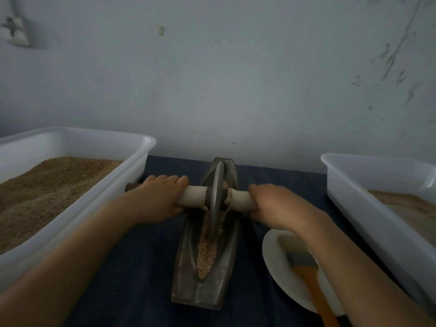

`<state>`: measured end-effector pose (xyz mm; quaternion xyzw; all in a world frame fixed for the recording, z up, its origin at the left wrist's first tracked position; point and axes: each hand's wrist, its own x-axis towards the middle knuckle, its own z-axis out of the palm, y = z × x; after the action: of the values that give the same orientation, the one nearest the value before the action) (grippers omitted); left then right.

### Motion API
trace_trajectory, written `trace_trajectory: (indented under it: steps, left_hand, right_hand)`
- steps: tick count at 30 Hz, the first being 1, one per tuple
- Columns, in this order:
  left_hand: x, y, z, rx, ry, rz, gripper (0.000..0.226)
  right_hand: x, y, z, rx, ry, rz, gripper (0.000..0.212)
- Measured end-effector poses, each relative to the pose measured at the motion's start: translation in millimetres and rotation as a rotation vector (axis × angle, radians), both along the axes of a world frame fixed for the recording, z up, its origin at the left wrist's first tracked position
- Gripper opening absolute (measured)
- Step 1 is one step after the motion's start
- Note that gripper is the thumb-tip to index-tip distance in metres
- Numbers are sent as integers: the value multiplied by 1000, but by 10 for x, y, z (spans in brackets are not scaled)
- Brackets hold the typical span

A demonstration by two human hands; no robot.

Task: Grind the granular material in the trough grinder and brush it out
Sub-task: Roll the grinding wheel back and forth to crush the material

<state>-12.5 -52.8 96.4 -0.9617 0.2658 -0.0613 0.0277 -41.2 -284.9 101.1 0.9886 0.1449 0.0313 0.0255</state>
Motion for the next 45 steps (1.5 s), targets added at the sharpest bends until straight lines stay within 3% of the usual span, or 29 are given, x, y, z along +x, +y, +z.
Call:
trace_trajectory:
  steps: [6,11,15,21,24,29,34,37,42,45]
  left_hand:
    - [-258,101,310,79,478,-26,27]
    - [-216,93,286,39,524,-5,25]
    - [-77,21,158,39,324,18,26]
    - [198,-75,-206,-13,-285,69,34]
    - [219,-110,-271,-58,-358,66,35]
    - [137,-54,-142,22,-193,64,39]
    - [-139,26,154,79,255,27,34]
    - [-268,99,304,84,467,-6,26]
    - [-242,106,286,51,491,-7,24]
    - [-131,60,160,11,362,20,26]
  right_hand:
    - [-270,58,281,-13,338,56,26]
    - [-245,66,249,-3,323,39,19]
    - [-59,41,81,-18,109,2,23]
    - [194,-45,-209,-18,-312,-15,23]
    - [226,-51,-230,1,-367,-16,22]
    - [117,-37,-114,-34,-185,-1,20]
    - [-155,48,167,8,223,-1,25]
    - [-308,58,301,30,355,31,27]
    - [-303,84,290,5,324,37,25]
    - [-157,57,159,-5,173,11,23]
